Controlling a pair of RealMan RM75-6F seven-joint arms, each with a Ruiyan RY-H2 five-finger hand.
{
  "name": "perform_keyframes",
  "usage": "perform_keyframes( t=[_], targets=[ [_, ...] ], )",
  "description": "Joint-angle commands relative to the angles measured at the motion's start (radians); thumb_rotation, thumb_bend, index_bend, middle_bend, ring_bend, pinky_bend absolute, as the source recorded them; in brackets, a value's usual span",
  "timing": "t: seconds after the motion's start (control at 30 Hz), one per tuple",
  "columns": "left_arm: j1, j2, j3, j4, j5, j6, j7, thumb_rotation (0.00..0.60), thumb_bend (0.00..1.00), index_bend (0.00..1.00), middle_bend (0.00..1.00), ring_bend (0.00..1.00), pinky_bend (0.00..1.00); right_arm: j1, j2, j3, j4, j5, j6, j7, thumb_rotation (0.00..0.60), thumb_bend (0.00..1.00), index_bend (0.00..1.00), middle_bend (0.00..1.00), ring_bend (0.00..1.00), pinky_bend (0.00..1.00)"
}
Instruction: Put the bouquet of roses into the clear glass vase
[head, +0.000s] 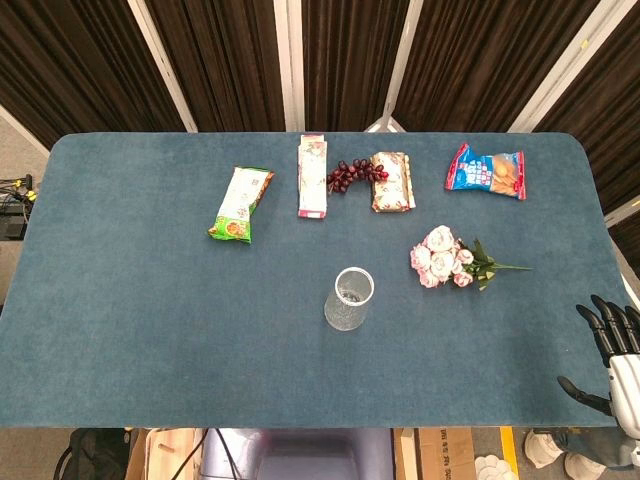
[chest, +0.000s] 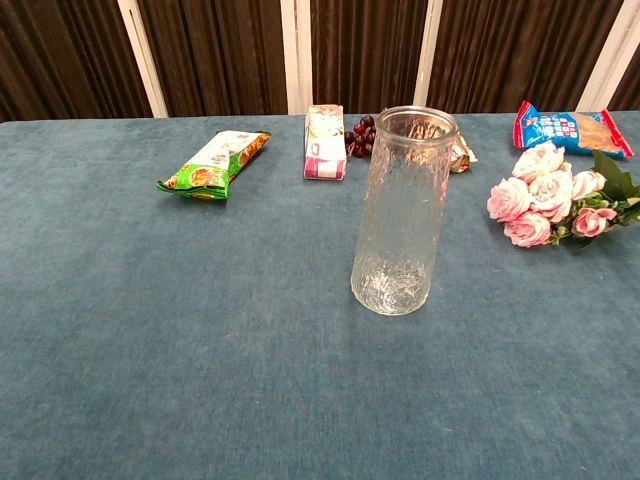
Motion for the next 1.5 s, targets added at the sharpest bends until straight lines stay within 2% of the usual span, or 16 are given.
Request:
perform_keyframes(
  t=[0.03, 0.53, 0.93, 1.13, 1.37, 1.5],
  targets=[
    [0.004, 0.002, 0.000, 0.001, -0.002, 0.004, -0.005, 0.600, 0.20, 0.08, 0.00, 0.00, 0.00, 0.001, 0.001, 0.001, 0.000, -0.001, -0.001, 0.001, 0.600, 0.13, 0.12, 0.06, 0.05, 0.00],
    [0.006, -0.003, 0.000, -0.002, 0.004, 0.011, 0.009, 0.600, 0.20, 0.08, 0.00, 0.00, 0.00, 0.003, 0.005, 0.000, -0.007, 0.001, -0.010, 0.011, 0.600, 0.13, 0.12, 0.06, 0.05, 0.00],
    [0.016, -0.011, -0.007, 0.016, 0.018, 0.045, -0.014, 0.600, 0.20, 0.08, 0.00, 0.00, 0.00, 0.028, 0.014, -0.010, -0.020, 0.009, -0.074, 0.054, 0.600, 0.13, 0.12, 0.06, 0.05, 0.00],
    [0.015, -0.016, -0.009, 0.021, 0.018, 0.044, -0.013, 0.600, 0.20, 0.08, 0.00, 0.00, 0.00, 0.119, 0.057, 0.012, -0.015, 0.057, -0.231, 0.160, 0.600, 0.13, 0.12, 0.06, 0.05, 0.00],
    [0.016, -0.019, -0.012, 0.022, 0.026, 0.057, -0.010, 0.600, 0.20, 0.07, 0.00, 0.00, 0.00, 0.275, 0.103, 0.091, -0.060, 0.245, -0.508, 0.158, 0.600, 0.09, 0.12, 0.06, 0.05, 0.00],
    [0.022, -0.027, -0.013, 0.032, 0.039, 0.079, -0.006, 0.600, 0.20, 0.07, 0.00, 0.00, 0.00, 0.354, 0.085, 0.127, -0.029, 0.343, -0.631, 0.126, 0.600, 0.09, 0.12, 0.05, 0.05, 0.00]
  ],
)
